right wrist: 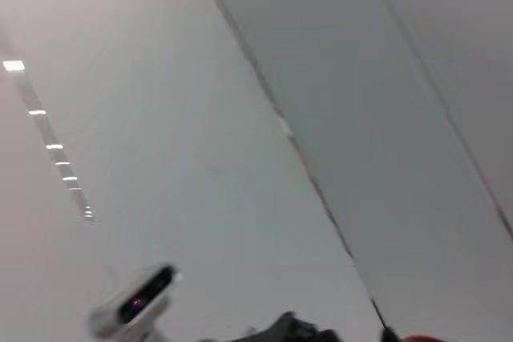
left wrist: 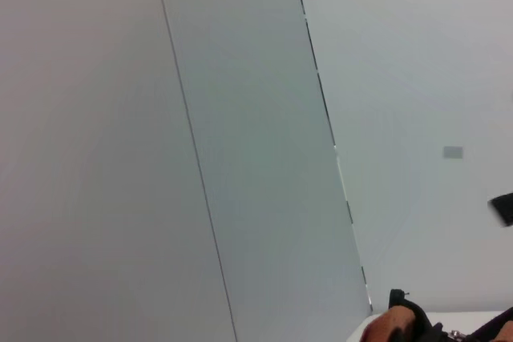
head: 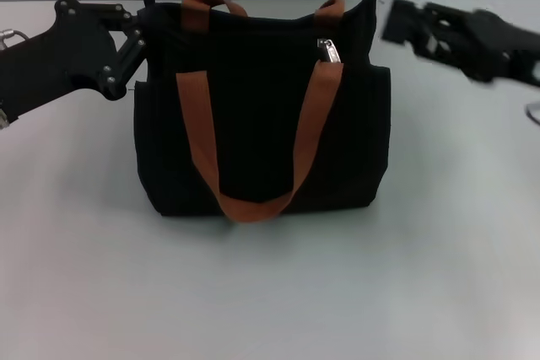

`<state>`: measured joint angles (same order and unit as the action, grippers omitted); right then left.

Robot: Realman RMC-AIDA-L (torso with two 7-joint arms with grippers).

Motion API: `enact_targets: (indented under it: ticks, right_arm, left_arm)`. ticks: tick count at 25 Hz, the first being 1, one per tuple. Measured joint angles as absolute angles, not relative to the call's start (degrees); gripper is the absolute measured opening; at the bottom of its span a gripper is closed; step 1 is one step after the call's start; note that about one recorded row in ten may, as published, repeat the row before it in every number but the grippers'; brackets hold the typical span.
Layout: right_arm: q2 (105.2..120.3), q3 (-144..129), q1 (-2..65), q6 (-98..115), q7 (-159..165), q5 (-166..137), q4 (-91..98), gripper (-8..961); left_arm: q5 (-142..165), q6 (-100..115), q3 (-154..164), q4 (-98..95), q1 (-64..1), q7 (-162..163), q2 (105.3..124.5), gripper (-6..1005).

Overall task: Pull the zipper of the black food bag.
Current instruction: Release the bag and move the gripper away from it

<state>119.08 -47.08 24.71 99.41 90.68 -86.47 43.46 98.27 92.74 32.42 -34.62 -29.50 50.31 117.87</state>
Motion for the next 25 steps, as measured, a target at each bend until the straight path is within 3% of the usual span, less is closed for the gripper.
enact_targets:
  ticks: [6, 14, 22, 25]
  right_arm:
    - [118.38, -45.9, 20.1, 107.1, 72.0, -89.8, 37.6, 514]
    - [119.01, -45.7, 18.1, 104.0, 57.1, -104.4, 32.7, 703]
    - [119.05, -45.7, 18.2, 103.2, 55.1, -104.7, 31.8, 719]
    - [119.05, -45.8, 18.2, 103.2, 55.1, -104.7, 31.8, 725]
  left_arm:
    - [98.9, 91.3, 32.6, -34.6, -29.4, 53.1, 117.91, 43]
    - [99.1, 90.1, 33.0, -34.7, -29.2, 58.3, 117.53, 44]
    - [99.8, 90.5, 33.8, -35.2, -28.5, 62.4, 117.43, 44]
    - [100.3, 90.6, 34.1, -35.6, -28.4, 63.3, 117.33, 131]
